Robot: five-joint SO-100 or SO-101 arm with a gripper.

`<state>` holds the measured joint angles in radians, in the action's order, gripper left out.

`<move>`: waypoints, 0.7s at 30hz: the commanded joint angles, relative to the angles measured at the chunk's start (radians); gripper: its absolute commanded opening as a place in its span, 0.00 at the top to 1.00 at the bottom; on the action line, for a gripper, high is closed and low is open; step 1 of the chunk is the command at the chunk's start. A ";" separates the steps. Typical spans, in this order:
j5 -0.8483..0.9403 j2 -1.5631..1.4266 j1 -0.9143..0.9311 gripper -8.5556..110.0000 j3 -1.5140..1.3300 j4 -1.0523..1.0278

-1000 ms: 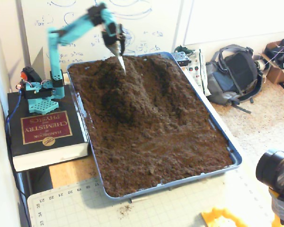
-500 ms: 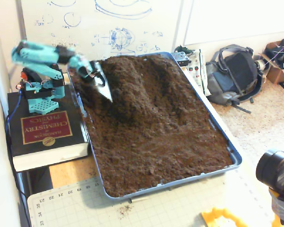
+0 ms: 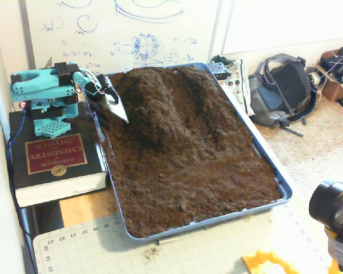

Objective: Build a berm.

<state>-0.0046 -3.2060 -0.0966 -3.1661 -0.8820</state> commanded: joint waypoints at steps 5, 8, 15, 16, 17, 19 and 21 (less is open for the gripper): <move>-0.002 -0.135 -0.011 0.92 0.029 -0.313; 0.002 -0.155 -0.006 0.92 0.029 -0.310; 0.008 -0.152 -0.009 0.92 0.029 -0.304; 0.008 -0.152 -0.008 0.92 0.029 -0.304; 0.008 -0.152 -0.008 0.92 0.029 -0.304; 0.008 -0.152 -0.008 0.92 0.029 -0.304; 0.008 -0.152 -0.008 0.92 0.029 -0.304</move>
<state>0.0015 -3.3241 -0.0966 -3.1646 -1.1750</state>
